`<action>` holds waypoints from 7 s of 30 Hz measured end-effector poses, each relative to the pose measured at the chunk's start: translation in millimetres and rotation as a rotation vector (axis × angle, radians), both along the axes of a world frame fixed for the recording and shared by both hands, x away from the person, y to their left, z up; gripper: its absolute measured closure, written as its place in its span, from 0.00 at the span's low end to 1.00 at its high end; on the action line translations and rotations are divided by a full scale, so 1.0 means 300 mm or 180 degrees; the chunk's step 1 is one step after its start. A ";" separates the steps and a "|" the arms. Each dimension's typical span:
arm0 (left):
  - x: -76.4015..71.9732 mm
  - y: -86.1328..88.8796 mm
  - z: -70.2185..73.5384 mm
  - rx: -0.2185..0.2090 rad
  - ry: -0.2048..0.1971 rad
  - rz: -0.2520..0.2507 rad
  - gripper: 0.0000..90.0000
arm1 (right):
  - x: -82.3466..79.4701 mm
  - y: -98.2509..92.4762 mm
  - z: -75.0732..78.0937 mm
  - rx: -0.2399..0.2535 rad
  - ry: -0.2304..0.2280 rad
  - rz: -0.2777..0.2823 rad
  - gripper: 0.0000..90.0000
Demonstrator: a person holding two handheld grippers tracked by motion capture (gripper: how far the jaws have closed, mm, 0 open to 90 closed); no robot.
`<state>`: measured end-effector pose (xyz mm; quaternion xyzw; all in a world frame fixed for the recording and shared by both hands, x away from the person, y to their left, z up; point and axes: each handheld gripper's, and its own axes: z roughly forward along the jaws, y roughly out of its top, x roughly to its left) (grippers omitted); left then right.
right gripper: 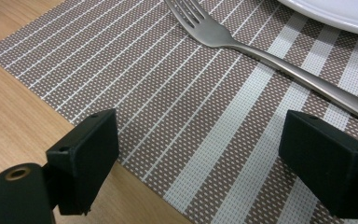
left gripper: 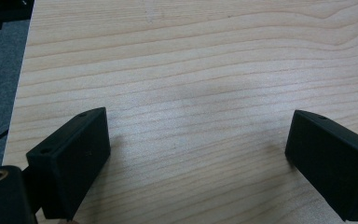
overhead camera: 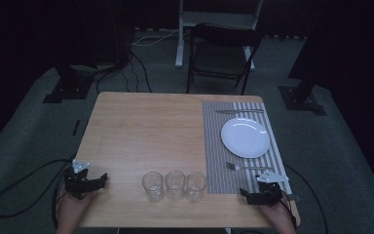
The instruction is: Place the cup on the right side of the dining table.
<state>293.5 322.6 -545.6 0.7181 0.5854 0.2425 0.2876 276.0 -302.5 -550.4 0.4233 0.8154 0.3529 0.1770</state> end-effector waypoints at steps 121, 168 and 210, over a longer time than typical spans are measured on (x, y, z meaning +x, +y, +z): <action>0.000 0.000 0.000 0.0003 -0.0002 -0.0003 0.08 | 0.049 0.427 0.401 0.0411 -0.0324 0.1280 0.15; 0.000 0.000 0.000 0.0004 0.0001 -0.0003 0.08 | 0.060 0.792 0.368 -0.0444 0.0064 0.2072 0.21; 0.001 0.000 0.000 0.0004 -0.0001 -0.0002 0.08 | 0.177 0.773 0.389 -0.0537 0.0028 0.1434 0.31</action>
